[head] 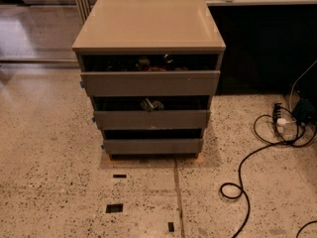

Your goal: Place redbull can into top drawer

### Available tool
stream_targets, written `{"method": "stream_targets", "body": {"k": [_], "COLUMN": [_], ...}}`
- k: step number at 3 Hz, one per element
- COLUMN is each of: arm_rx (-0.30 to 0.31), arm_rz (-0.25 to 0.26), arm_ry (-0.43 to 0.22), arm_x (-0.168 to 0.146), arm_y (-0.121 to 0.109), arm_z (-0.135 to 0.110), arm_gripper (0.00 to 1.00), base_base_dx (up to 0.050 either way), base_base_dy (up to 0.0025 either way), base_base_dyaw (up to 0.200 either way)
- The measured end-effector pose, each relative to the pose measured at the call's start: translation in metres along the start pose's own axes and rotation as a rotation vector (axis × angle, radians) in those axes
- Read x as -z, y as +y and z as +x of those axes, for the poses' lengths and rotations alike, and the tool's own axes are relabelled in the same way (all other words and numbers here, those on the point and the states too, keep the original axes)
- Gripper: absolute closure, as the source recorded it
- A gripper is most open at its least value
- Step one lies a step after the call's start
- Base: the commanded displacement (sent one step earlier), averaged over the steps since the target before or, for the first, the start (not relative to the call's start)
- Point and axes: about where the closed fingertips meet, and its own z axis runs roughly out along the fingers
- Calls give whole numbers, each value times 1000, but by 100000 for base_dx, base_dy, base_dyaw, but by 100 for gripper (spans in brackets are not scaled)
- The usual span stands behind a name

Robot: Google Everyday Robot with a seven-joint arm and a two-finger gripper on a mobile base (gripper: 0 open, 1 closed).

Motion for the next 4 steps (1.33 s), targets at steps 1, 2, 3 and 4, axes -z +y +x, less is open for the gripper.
{"method": "stream_targets", "body": {"k": [1,2,3,4], "arm_rx": [-8,-18,-32,-32], "arm_rz": [16,111,215,215], "arm_ry": [107,302,437,437], "arm_x": [-2,-18,-5,-5], "arm_y": [-1,-7,-15,-15], "arm_z": [28,77,108,108], "arm_gripper": [0,0,0,0], "base_base_dx": [0,0,0,0], "base_base_dy": [0,0,0,0], "base_base_dyaw": [0,0,0,0]}}
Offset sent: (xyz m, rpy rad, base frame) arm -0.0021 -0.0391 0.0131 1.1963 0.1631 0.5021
